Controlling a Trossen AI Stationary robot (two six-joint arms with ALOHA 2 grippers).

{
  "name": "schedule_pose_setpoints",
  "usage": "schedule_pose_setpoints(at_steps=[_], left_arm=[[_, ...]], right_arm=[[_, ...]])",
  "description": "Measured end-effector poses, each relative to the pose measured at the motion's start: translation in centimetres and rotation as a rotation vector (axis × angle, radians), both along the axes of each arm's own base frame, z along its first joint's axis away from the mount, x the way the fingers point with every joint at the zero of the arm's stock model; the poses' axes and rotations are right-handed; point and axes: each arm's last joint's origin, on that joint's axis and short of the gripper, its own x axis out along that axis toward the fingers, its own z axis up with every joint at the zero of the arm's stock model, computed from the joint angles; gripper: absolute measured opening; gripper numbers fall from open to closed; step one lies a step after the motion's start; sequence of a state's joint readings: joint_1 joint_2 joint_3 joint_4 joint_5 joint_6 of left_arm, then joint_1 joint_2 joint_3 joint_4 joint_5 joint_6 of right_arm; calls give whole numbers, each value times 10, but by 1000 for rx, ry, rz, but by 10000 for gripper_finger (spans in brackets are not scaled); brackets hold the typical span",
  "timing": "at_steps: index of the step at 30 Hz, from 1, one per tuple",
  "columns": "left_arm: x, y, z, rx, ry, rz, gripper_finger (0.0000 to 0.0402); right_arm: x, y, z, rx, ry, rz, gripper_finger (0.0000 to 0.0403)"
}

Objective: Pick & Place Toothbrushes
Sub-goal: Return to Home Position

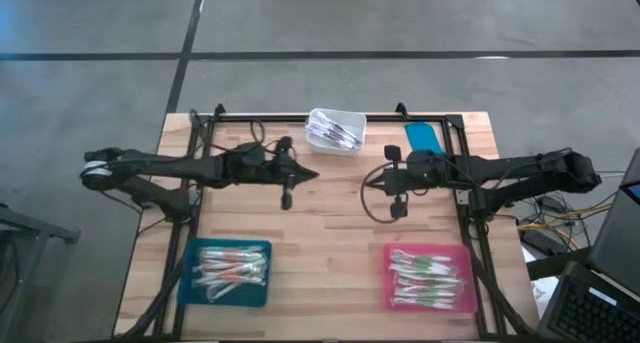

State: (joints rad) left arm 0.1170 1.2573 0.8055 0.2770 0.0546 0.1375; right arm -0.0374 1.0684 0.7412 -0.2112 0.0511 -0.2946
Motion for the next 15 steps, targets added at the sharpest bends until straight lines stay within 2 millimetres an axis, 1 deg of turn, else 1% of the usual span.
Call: schedule_pose_setpoints(at_steps=[3,6,10,15], left_arm=[[-22,0,-4,13,-26,57,10],[-48,-2,-7,21,-79,76,7],[-85,-6,-13,29,-146,77,5],[-122,-10,-20,43,-251,82,6]], right_arm=[[-2,-8,-4,8,-22,-7,8],[-8,-12,-9,8,-35,-6,8],[-22,-17,-16,22,-52,-21,8],[-44,-20,-19,125,-134,7,8]])
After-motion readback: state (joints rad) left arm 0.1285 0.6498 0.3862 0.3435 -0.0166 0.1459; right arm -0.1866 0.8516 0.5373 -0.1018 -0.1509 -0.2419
